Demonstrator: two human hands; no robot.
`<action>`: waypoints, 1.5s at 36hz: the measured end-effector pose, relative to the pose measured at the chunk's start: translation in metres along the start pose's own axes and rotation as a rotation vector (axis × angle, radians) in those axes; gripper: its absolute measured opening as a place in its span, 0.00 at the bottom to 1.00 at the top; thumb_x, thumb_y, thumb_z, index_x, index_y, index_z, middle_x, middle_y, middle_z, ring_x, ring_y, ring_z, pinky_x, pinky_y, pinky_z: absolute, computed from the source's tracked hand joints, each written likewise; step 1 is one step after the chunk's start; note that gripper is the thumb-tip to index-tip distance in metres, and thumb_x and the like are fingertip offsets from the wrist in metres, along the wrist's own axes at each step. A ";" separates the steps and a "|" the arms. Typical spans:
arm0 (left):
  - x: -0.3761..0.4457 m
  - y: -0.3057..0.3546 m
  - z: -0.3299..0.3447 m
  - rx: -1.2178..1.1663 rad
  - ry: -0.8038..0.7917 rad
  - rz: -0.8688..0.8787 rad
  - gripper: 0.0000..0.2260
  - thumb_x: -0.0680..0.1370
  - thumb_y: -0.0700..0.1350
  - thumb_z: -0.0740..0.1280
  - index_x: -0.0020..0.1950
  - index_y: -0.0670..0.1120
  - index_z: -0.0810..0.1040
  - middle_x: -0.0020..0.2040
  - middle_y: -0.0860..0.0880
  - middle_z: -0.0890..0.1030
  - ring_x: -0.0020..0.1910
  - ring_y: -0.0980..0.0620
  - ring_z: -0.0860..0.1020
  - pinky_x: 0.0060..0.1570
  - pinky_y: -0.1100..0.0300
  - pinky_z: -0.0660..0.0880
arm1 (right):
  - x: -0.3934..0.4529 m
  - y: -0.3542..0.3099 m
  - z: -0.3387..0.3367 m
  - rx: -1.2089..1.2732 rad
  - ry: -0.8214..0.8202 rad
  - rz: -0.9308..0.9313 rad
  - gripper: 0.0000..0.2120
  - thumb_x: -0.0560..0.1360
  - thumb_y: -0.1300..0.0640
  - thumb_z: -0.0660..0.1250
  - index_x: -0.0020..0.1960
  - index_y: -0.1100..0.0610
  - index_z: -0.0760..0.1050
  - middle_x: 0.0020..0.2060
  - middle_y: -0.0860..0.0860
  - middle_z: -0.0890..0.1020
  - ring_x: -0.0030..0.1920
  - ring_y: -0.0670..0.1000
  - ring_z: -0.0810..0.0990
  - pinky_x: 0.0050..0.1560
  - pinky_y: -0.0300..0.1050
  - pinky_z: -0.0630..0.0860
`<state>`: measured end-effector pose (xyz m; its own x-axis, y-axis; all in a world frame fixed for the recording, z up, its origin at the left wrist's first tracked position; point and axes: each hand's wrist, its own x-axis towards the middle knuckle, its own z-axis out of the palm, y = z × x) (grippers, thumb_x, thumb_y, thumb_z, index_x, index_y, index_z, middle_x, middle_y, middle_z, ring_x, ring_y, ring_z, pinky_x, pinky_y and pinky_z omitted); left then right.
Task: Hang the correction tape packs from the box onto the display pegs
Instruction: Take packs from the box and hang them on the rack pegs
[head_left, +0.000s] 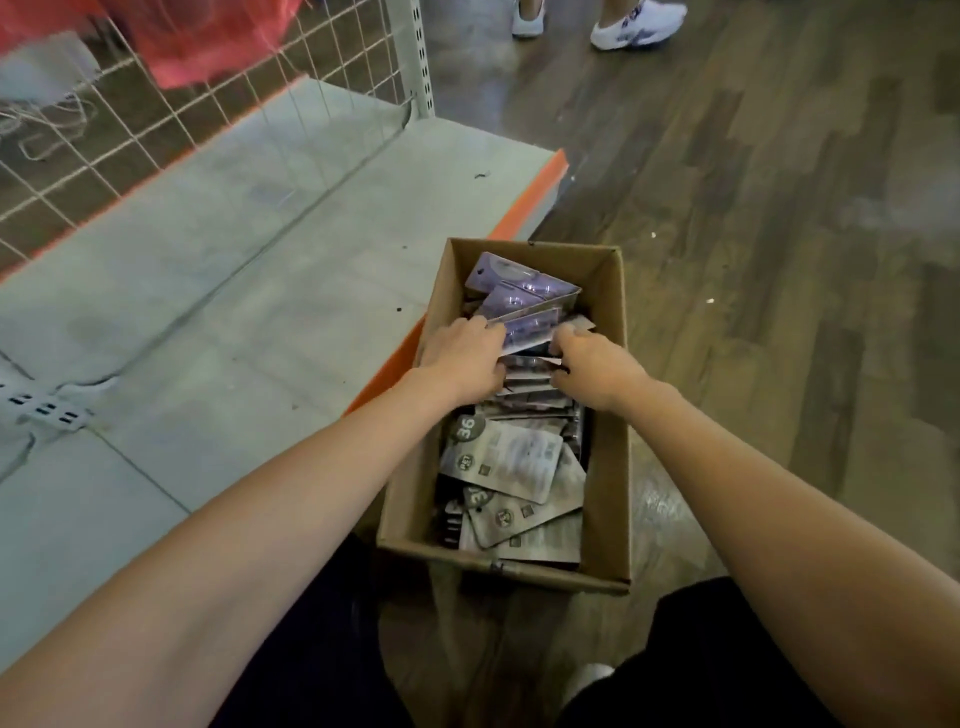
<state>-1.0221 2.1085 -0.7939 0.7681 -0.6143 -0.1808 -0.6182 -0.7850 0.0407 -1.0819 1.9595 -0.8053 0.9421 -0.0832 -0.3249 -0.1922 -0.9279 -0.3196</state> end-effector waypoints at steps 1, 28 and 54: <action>0.000 0.001 0.007 -0.008 -0.026 -0.003 0.15 0.78 0.48 0.63 0.63 0.44 0.71 0.61 0.42 0.74 0.60 0.41 0.74 0.53 0.50 0.71 | 0.003 0.001 0.002 -0.021 -0.027 -0.004 0.16 0.78 0.59 0.64 0.64 0.62 0.68 0.62 0.59 0.73 0.61 0.60 0.74 0.57 0.51 0.72; 0.038 0.003 0.035 -0.447 0.076 0.177 0.05 0.78 0.42 0.66 0.48 0.45 0.81 0.45 0.52 0.79 0.50 0.51 0.76 0.63 0.51 0.66 | 0.025 0.015 0.013 -0.028 -0.199 0.022 0.23 0.75 0.52 0.70 0.65 0.59 0.68 0.60 0.56 0.75 0.59 0.57 0.73 0.49 0.46 0.69; -0.005 0.028 0.111 -0.144 -0.687 -0.071 0.14 0.75 0.48 0.70 0.57 0.42 0.76 0.56 0.45 0.78 0.47 0.49 0.74 0.45 0.57 0.72 | 0.007 0.014 -0.016 -0.005 0.059 0.232 0.03 0.78 0.59 0.58 0.52 0.57 0.68 0.47 0.55 0.76 0.44 0.58 0.79 0.47 0.53 0.79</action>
<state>-1.0619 2.0989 -0.9010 0.4973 -0.4087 -0.7653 -0.5054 -0.8534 0.1273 -1.0739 1.9401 -0.7972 0.8873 -0.3148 -0.3369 -0.4039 -0.8832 -0.2385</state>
